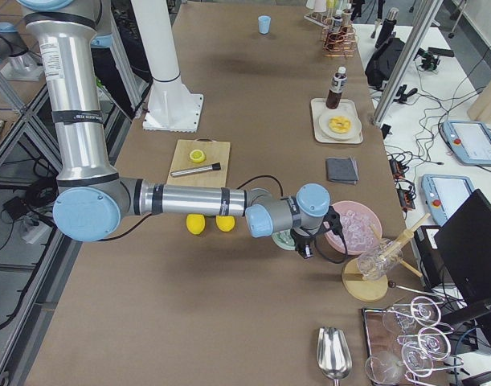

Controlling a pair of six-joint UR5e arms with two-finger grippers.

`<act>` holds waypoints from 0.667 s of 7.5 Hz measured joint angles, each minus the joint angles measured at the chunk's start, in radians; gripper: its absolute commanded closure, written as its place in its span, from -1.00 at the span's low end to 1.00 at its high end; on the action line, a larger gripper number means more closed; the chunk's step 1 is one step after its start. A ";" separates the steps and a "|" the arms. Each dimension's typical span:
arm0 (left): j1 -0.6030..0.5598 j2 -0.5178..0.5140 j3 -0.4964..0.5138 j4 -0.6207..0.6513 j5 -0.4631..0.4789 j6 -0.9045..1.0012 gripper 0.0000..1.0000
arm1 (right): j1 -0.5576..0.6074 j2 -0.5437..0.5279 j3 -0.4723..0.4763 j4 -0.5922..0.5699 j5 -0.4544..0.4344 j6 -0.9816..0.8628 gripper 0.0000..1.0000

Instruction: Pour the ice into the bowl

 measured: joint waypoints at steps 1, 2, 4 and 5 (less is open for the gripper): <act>0.000 0.014 0.040 -0.064 0.000 -0.001 -0.94 | 0.004 -0.002 -0.036 0.034 -0.001 -0.014 1.00; 0.000 0.019 0.074 -0.111 0.000 -0.003 -0.94 | 0.005 -0.011 -0.079 0.090 -0.002 -0.017 1.00; 0.000 0.017 0.114 -0.132 0.002 -0.010 -0.94 | 0.006 -0.039 -0.127 0.173 -0.002 -0.016 1.00; 0.000 0.007 0.140 -0.135 0.003 -0.011 -0.94 | 0.006 -0.050 -0.135 0.195 -0.001 -0.015 1.00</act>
